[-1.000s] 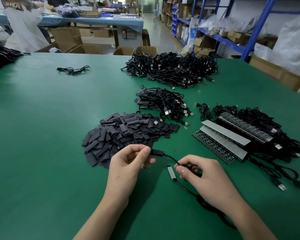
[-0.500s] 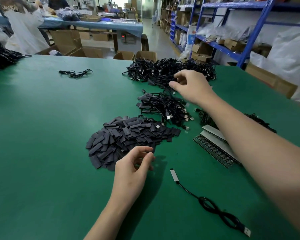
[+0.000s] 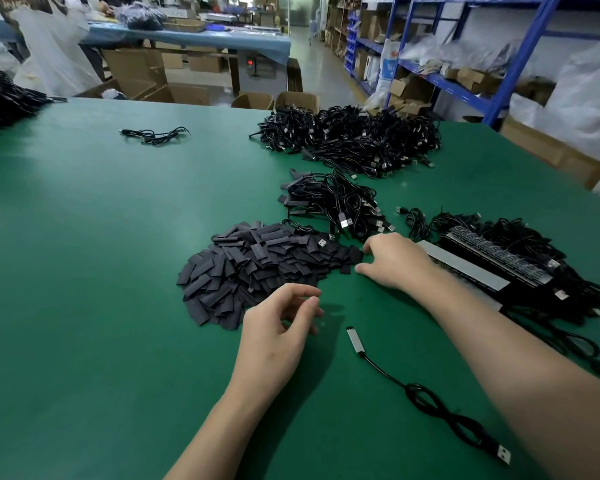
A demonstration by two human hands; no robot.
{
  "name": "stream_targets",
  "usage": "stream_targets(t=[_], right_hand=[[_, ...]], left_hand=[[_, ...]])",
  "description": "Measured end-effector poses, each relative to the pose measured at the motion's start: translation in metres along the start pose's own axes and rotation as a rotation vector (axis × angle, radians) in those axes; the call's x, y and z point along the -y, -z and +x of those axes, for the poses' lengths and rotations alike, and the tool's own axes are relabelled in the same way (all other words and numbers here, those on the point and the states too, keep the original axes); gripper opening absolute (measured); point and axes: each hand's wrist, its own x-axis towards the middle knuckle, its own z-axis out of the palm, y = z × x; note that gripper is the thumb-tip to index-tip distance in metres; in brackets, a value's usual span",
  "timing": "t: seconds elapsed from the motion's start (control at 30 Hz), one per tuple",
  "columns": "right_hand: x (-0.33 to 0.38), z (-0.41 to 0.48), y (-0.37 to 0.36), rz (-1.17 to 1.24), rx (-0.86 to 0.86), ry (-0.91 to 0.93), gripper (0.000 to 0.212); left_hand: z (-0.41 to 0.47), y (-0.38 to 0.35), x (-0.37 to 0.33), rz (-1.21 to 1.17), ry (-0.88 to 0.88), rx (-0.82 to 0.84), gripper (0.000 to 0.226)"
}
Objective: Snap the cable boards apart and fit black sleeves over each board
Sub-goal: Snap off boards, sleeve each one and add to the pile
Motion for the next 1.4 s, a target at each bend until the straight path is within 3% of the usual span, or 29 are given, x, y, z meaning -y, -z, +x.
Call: stream_targets(t=[0.33,0.4,0.5,0.57,0.67,0.87,0.93,1.0,1.07,1.13,1.23,1.4], right_hand=[[0.001,-0.007,-0.006,0.193,-0.096,-0.053,0.040],[0.003,-0.027,0.000,0.385,-0.095,-0.035,0.033],[0.011,-0.068,0.002,1.104,0.202,0.057,0.028],[0.017,-0.094,0.000,1.403,0.456,0.144,0.031],[0.021,-0.117,-0.003,1.506,0.609,0.256,0.029],[0.020,-0.125,-0.009,1.633,0.610,0.200,0.054],[0.020,-0.127,-0.009,1.636,0.587,0.199,0.063],[0.018,-0.130,-0.009,1.582,0.465,0.143,0.049],[0.013,-0.132,-0.009,1.317,0.200,0.059,0.041],[0.006,-0.135,-0.014,0.856,-0.034,0.003,0.034],[0.009,-0.143,-0.019,0.364,-0.027,0.006,0.037],[0.019,-0.146,-0.031,0.344,-0.101,0.087,0.021]], left_hand=[[0.000,0.000,-0.001,0.027,-0.009,0.001,0.013],[0.001,-0.001,-0.001,0.065,-0.030,-0.019,0.016],[0.001,0.000,-0.002,0.176,-0.143,-0.031,0.037],[0.001,0.000,-0.003,0.206,-0.252,-0.022,0.047],[-0.001,0.001,-0.006,0.247,-0.372,-0.026,0.040],[-0.003,0.003,-0.010,0.177,-0.422,-0.037,0.030],[-0.003,0.003,-0.010,0.180,-0.424,-0.047,0.027],[-0.003,0.004,-0.009,0.188,-0.414,-0.050,0.027],[-0.003,0.004,-0.009,0.195,-0.398,-0.053,0.026],[-0.003,0.004,-0.009,0.199,-0.387,-0.062,0.026],[-0.002,0.005,-0.008,0.212,-0.368,-0.071,0.025],[-0.001,0.007,-0.003,0.265,-0.346,-0.074,0.024]])
